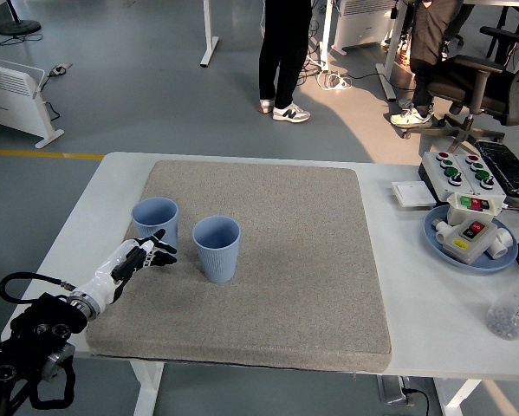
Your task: Push cup pick cup insert cup
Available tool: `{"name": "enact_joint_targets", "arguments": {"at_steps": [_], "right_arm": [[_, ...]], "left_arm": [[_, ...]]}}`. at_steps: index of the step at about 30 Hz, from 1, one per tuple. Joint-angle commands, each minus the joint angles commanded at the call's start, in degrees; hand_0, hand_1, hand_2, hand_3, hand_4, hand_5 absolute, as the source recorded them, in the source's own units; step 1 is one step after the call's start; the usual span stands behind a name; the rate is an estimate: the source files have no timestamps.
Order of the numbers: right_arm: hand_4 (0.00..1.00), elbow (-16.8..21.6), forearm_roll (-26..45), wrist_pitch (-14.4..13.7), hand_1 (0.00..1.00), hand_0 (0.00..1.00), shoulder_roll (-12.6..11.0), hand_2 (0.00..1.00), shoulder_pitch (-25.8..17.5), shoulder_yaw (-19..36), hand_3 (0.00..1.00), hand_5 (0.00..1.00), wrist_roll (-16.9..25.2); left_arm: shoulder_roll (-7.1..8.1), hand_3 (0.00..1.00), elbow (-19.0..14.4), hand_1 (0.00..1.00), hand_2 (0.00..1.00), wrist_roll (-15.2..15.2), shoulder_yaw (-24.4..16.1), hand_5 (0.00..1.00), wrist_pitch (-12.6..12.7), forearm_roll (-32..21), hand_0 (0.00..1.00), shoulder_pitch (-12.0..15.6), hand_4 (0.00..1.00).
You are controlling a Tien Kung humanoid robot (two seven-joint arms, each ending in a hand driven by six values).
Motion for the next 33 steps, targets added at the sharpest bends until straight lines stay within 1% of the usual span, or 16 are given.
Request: {"name": "enact_joint_targets", "arguments": {"at_steps": [4,7,10,21,30,33], "right_arm": [[0.326,0.0,-0.4,0.1,0.546,0.528,0.0,0.517,-0.1,-0.2,0.659,0.998,-0.1],[0.326,0.0,-0.6,0.1,0.546,0.528,0.0,0.517,-0.2,-0.2,0.659,0.998,-0.1],[0.325,0.0,-1.4,0.3,0.546,0.528,0.0,0.517,-0.2,-0.1,0.659,0.998,-0.1],[0.320,0.0,-2.8,0.4,0.546,0.528,0.0,0.518,-0.3,0.3,0.659,0.998,-0.2],[0.316,0.0,-2.5,0.7,0.546,0.528,0.1,0.519,0.3,-0.6,0.659,0.998,-0.1],[0.314,0.0,-2.5,0.8,0.546,0.528,0.1,0.519,0.4,-0.7,0.659,0.998,-0.1]], "left_arm": [[0.04,0.497,1.9,0.613,0.519,-0.8,1.5,0.998,0.3,-1.6,0.727,-1.1,0.668],[-0.03,0.497,2.6,0.613,0.519,-1.2,2.5,0.998,0.6,-2.2,0.727,-1.7,0.668],[-0.38,0.492,4.0,0.611,0.516,-1.8,3.9,0.998,1.0,-3.5,0.727,-2.7,0.665],[-1.25,0.487,7.0,0.607,0.511,-3.2,6.3,0.998,1.7,-6.8,0.727,-5.4,0.657],[-1.98,0.484,10.6,0.605,0.508,-4.2,9.3,0.998,1.9,-10.5,0.726,-8.0,0.653],[-2.19,0.482,11.1,0.604,0.506,-4.4,9.7,0.998,1.9,-11.0,0.730,-8.5,0.648]]}}
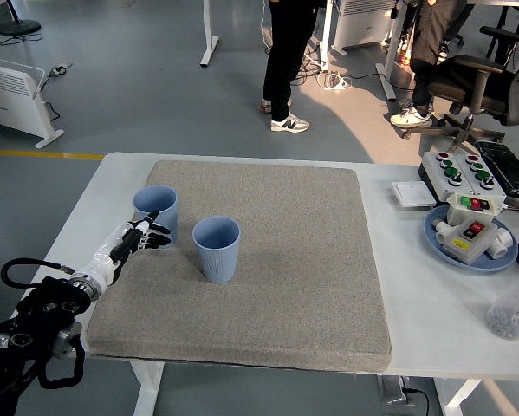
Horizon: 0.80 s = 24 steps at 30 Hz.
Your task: Push cup pick cup insert cup
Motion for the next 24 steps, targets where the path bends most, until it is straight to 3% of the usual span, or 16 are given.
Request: {"name": "enact_joint_targets", "arguments": {"at_steps": [8,13,17,18,20,23,24], "right_arm": [[0.304,0.0,0.4,0.2,0.546,0.528,0.0,0.519,0.2,-0.4,0.659,0.998,0.0],[0.300,0.0,0.8,0.2,0.546,0.528,0.0,0.519,0.2,-0.7,0.660,0.998,0.0],[0.300,0.0,1.1,0.2,0.546,0.528,0.0,0.519,0.2,-0.7,0.660,0.998,0.1],[0.299,0.0,1.0,0.1,0.546,0.528,0.0,0.519,0.2,-0.6,0.659,0.998,0.1],[0.299,0.0,1.1,0.1,0.546,0.528,0.0,0.519,0.2,-0.6,0.659,0.998,0.1],[0.299,0.0,0.9,0.1,0.546,0.528,-0.1,0.519,0.2,-0.3,0.659,0.998,0.1],[0.299,0.0,0.7,0.1,0.546,0.528,-0.1,0.519,0.2,-0.1,0.659,0.998,0.2]], "left_arm": [[-0.27,0.481,1.6,0.603,0.506,-0.2,1.7,0.998,0.0,-1.7,0.731,-1.0,0.643],[0.32,0.481,0.2,0.602,0.505,0.2,0.0,0.998,0.1,0.1,0.724,0.1,0.643],[1.35,0.481,-3.1,0.602,0.505,1.1,-4.4,0.998,0.2,4.2,0.724,2.6,0.643],[1.78,0.483,-4.5,0.591,0.505,1.0,-6.2,0.998,0.6,5.7,0.667,3.7,0.647],[2.43,0.483,-7.0,0.591,0.505,1.1,-9.4,0.998,1.1,8.3,0.667,5.3,0.647],[3.12,0.483,-8.5,0.591,0.505,1.5,-11.4,0.998,1.4,10.0,0.667,6.4,0.647],[3.79,0.488,-10.9,0.580,0.507,1.9,-13.9,0.998,1.6,12.3,0.581,7.9,0.758]]}}
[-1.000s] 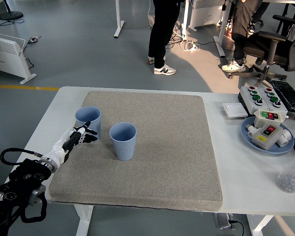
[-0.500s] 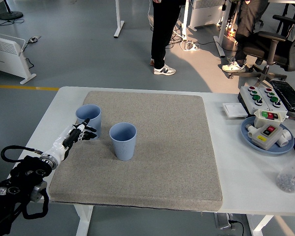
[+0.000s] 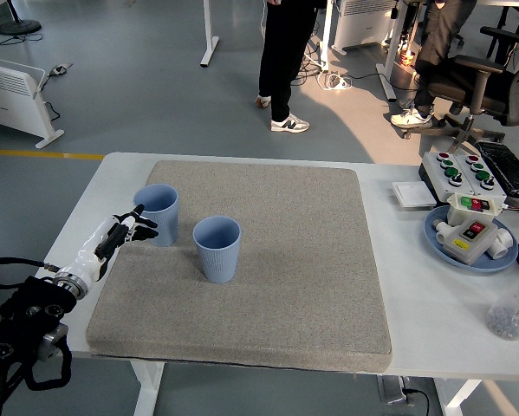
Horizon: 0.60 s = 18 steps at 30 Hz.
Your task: Push cup pick cup insert cup
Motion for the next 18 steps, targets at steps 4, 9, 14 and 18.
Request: {"name": "enact_joint_targets", "arguments": {"at_steps": [4,9,14,18], "right_arm": [[0.299,0.0,0.3,-0.1,0.546,0.528,-0.1,0.519,0.0,0.0,0.659,0.998,0.0],[0.298,0.0,1.9,-0.3,0.546,0.528,-0.2,0.519,-0.1,-1.3,0.658,0.998,0.1],[0.297,0.0,2.5,-0.2,0.546,0.528,-0.3,0.519,-0.3,-1.7,0.658,0.998,0.0],[0.297,0.0,2.9,-0.1,0.546,0.528,-0.3,0.518,-0.3,-2.1,0.657,0.998,0.0]], "left_arm": [[2.33,0.488,-7.5,0.580,0.507,1.8,-6.9,0.998,0.6,7.3,0.581,2.5,0.758],[5.55,0.552,-16.0,0.597,0.563,4.9,-11.9,0.973,0.7,18.4,0.559,3.3,0.848],[7.90,0.686,-21.9,0.715,0.732,7.8,-13.0,0.691,-1.5,29.5,0.632,0.8,0.895],[9.67,0.838,-25.1,0.835,0.890,9.9,-10.4,0.581,-7.0,39.5,0.764,-3.6,0.916]]}}
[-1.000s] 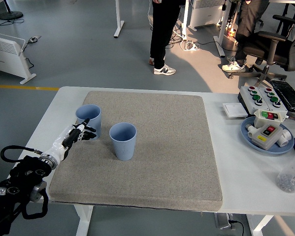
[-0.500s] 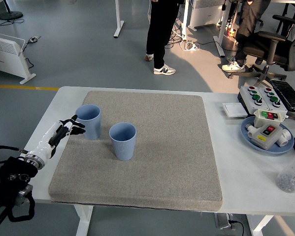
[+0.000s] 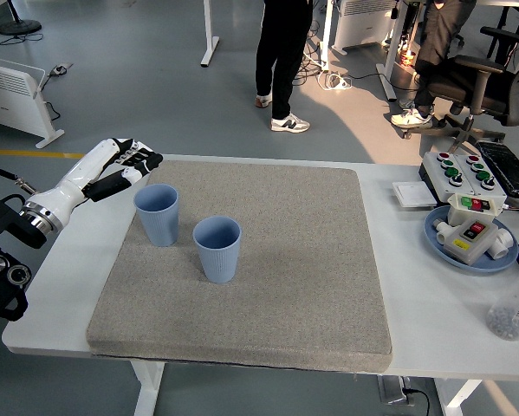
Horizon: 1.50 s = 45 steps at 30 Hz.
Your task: Push cup pick cup insert cup
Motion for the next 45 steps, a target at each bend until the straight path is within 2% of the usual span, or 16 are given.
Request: {"name": "enact_joint_targets", "arguments": {"at_steps": [5,6,8,11,12,16,23,24,28,29,30,35,36,41,42,45], "right_arm": [[0.297,0.0,1.0,0.1,0.546,0.528,0.1,0.518,-0.1,-0.8,0.657,0.998,-0.1],[0.296,0.0,1.1,0.1,0.546,0.528,0.1,0.518,-0.1,-0.9,0.656,0.998,-0.1],[0.296,0.0,1.2,0.2,0.546,0.528,0.1,0.518,-0.2,-1.0,0.656,0.998,-0.1],[0.296,0.0,1.3,0.3,0.546,0.528,0.1,0.518,-0.4,-1.3,0.656,0.998,-0.1],[0.297,0.0,1.4,0.4,0.546,0.528,0.1,0.516,-0.4,-1.4,0.656,0.998,-0.1],[0.297,0.0,1.6,0.5,0.546,0.528,0.0,0.516,-0.7,-2.0,0.656,0.998,-0.2],[0.297,0.0,1.5,0.8,0.546,0.528,-0.2,0.517,-1.0,-2.8,0.655,0.998,-0.4],[0.297,0.0,1.5,0.8,0.546,0.528,-0.2,0.517,-1.0,-2.8,0.654,0.998,-0.4],[0.297,0.0,1.1,1.0,0.546,0.528,-0.3,0.517,-1.2,-3.0,0.654,0.998,-0.5],[0.297,0.0,1.1,1.0,0.546,0.528,-0.3,0.517,-1.2,-3.1,0.654,0.998,-0.5],[0.296,0.0,1.0,1.0,0.546,0.528,-0.3,0.517,-1.2,-3.1,0.654,0.998,-0.5],[0.296,0.0,0.3,1.1,0.546,0.528,-0.5,0.517,-1.3,-2.9,0.654,0.998,-0.6],[0.296,0.0,0.3,1.1,0.546,0.528,-0.5,0.515,-1.3,-2.8,0.654,0.998,-0.6],[0.296,0.0,-0.3,1.0,0.546,0.528,-0.5,0.515,-1.2,-2.3,0.654,0.998,-0.6],[0.295,0.0,-0.4,1.0,0.546,0.528,-0.5,0.515,-1.2,-2.2,0.654,0.998,-0.6],[0.295,0.0,-0.3,1.0,0.546,0.528,-0.5,0.515,-1.1,-2.2,0.654,0.998,-0.6]], "left_arm": [[0.66,0.838,0.2,0.835,0.890,1.5,7.4,0.581,-7.3,9.6,0.764,-7.7,0.916],[0.61,0.925,0.5,0.920,0.985,1.6,9.1,0.514,-8.4,10.9,0.878,-9.4,0.940],[0.17,0.925,1.7,0.920,0.985,1.9,12.7,0.514,-10.4,12.7,0.878,-12.6,0.940],[-1.08,0.925,3.9,0.920,0.985,2.0,17.9,0.514,-12.7,13.4,0.878,-16.9,0.940],[-1.51,0.963,4.6,0.945,0.998,2.0,19.1,0.475,-13.2,13.1,0.924,-17.8,0.947],[-4.38,0.963,8.8,0.945,0.998,1.6,25.3,0.475,-15.4,10.9,0.924,-22.1,0.947],[-8.52,0.955,14.7,0.946,0.998,2.4,30.4,0.428,-19.3,11.4,0.912,-26.0,0.941],[-8.78,0.938,15.1,0.886,0.972,2.4,30.7,0.351,-19.5,11.5,0.831,-26.2,0.912],[-10.41,0.938,17.6,0.886,0.972,2.7,32.6,0.351,-20.9,13.0,0.831,-27.6,0.912],[-10.51,0.938,17.7,0.886,0.972,2.7,32.7,0.351,-21.0,13.2,0.831,-27.7,0.912],[-10.81,0.900,18.4,0.861,0.928,2.9,33.0,0.267,-21.4,13.6,0.799,-28.1,0.865],[-11.57,0.900,21.2,0.861,0.928,3.0,34.6,0.267,-22.0,13.8,0.799,-29.0,0.865],[-11.56,0.838,21.5,0.802,0.886,3.1,34.8,0.167,-22.1,13.9,0.696,-29.0,0.798],[-11.35,0.838,22.2,0.802,0.886,3.1,35.3,0.167,-22.1,14.2,0.696,-29.1,0.798],[-11.31,0.705,22.2,0.676,0.760,3.1,35.3,0.125,-21.9,14.3,0.503,-29.1,0.749],[-11.30,0.705,22.2,0.676,0.760,2.9,34.9,0.125,-20.6,14.8,0.503,-29.0,0.749]]}}
